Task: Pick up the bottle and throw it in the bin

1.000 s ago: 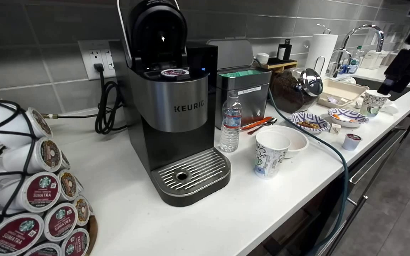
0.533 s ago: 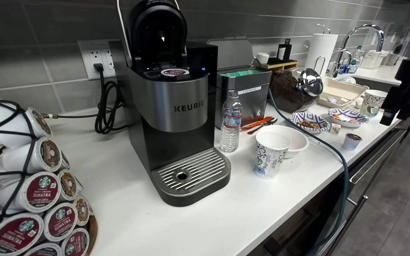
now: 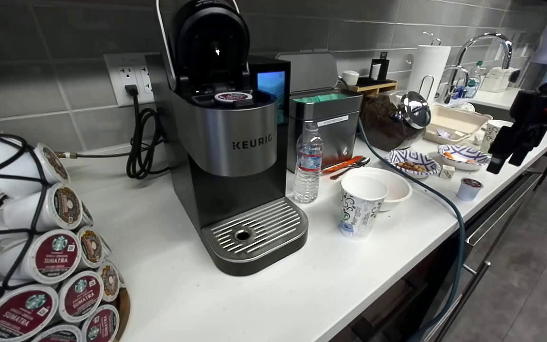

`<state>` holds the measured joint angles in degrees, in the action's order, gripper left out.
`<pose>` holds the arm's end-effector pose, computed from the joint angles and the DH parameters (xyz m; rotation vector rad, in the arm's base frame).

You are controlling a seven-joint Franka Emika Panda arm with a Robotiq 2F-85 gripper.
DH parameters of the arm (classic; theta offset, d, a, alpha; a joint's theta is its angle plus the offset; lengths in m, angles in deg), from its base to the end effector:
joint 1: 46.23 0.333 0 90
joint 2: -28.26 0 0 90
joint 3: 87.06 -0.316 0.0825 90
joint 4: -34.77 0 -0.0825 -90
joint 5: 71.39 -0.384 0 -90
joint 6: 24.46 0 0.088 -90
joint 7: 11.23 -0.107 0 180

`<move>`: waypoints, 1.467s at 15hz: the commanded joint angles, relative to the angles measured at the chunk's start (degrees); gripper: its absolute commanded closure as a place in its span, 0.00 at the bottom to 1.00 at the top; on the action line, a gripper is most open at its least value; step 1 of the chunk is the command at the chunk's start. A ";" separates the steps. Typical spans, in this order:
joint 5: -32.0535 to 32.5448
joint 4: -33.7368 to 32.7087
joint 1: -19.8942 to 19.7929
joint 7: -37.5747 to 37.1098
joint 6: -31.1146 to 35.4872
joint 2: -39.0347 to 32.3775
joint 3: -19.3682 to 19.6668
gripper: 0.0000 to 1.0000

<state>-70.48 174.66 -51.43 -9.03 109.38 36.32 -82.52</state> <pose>0.4634 -0.0797 0.3588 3.1313 -0.1884 0.0541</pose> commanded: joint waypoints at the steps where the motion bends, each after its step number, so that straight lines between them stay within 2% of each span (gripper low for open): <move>1: 1.58 -0.88 -0.14 -2.57 5.86 -5.33 -0.09 0.00; 8: 6.56 -2.46 -0.04 -7.96 11.77 -11.42 0.52 0.00; 10: 7.36 -2.94 0.05 -8.95 12.13 -12.42 0.80 0.07; 11: 7.61 -3.19 0.11 -9.35 12.14 -12.81 0.91 0.07; 14: 7.41 -3.58 0.22 -9.45 12.12 -13.67 1.04 0.23; 15: 7.42 -3.76 0.25 -9.50 12.16 -13.99 1.08 0.35; 17: 6.99 -3.90 0.24 -9.07 12.44 -14.37 1.09 0.50; 19: 7.06 -3.91 0.26 -9.00 12.76 -14.38 1.13 0.72; 22: 7.82 -2.98 0.39 -9.23 12.70 -12.42 1.20 0.73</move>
<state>-64.32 170.85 -51.48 -16.83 120.56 22.96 -81.78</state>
